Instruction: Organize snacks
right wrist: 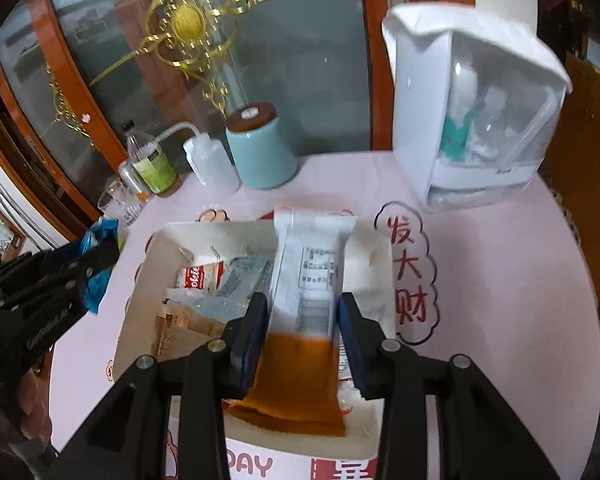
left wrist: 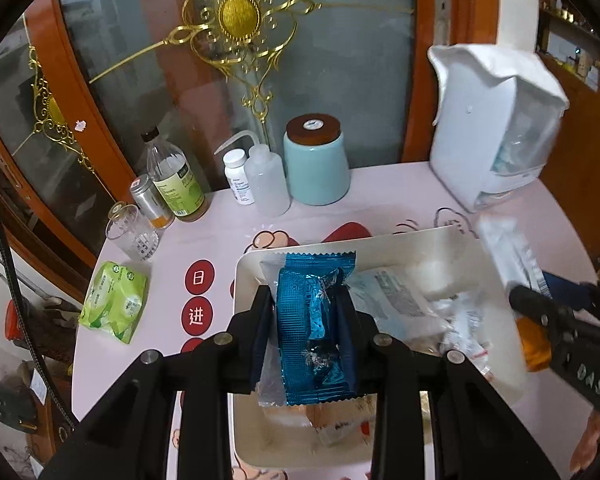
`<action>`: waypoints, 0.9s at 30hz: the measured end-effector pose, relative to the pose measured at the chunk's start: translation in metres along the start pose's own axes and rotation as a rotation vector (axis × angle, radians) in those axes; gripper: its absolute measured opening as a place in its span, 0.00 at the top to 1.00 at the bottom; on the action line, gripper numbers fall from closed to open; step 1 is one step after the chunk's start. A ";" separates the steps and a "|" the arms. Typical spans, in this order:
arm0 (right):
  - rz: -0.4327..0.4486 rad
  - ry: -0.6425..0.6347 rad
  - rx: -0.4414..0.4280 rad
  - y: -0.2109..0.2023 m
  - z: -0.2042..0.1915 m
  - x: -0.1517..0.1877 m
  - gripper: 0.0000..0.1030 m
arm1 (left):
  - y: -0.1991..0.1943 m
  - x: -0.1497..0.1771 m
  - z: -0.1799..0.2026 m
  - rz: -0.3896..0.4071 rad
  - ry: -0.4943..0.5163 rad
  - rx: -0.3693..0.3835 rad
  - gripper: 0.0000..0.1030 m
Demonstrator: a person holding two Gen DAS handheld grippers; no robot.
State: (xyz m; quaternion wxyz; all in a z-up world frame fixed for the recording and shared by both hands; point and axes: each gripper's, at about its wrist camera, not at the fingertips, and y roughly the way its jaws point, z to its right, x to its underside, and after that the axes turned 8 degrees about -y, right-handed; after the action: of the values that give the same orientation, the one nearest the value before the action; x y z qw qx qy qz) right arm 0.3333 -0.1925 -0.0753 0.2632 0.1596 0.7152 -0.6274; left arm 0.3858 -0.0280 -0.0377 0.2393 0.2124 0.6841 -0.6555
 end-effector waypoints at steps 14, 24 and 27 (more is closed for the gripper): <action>-0.060 0.036 -0.040 0.021 -0.003 0.009 0.55 | 0.034 -0.001 -0.008 -0.073 -0.074 0.035 0.22; -0.035 0.006 -0.037 -0.011 -0.022 0.019 0.55 | -0.003 0.015 -0.020 -0.054 -0.094 0.062 0.22; -0.028 0.002 -0.037 -0.024 -0.027 0.025 0.55 | -0.020 0.025 -0.023 -0.049 -0.092 0.070 0.22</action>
State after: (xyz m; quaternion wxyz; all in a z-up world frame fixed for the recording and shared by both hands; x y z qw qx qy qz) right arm 0.2946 -0.1722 -0.0682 0.2564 0.1453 0.7292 -0.6176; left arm 0.3529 -0.0071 -0.0363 0.2467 0.1738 0.6539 -0.6938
